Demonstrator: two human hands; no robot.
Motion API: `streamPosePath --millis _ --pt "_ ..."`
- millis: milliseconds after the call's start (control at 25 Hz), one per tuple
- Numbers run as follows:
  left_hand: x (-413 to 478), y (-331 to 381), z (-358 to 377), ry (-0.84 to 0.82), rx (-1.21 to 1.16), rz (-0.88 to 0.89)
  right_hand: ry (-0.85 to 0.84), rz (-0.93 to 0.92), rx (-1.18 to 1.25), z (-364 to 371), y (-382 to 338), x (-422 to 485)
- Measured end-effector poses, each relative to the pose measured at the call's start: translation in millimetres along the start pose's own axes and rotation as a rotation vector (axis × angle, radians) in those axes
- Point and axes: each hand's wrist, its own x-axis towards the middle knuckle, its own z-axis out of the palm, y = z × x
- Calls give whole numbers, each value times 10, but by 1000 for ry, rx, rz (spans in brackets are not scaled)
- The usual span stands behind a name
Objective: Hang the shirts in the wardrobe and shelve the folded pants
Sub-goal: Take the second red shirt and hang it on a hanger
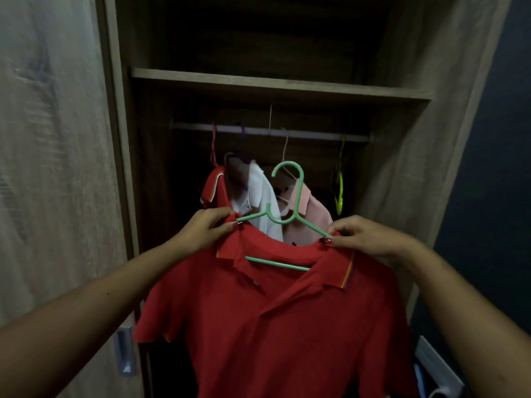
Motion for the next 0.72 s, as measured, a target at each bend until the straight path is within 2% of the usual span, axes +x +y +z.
streamPosePath --millis 200,480,560,720 --pt "479 275 130 -119 4 58 179 35 71 -296 -57 -360" --pt "1302 768 745 -84 -2 118 347 227 39 -706 -45 -913" --pt "1459 855 894 -186 34 131 381 271 29 -761 -34 -1037" --pt "1574 858 1093 -474 124 40 385 334 -14 -780 5 -1201"
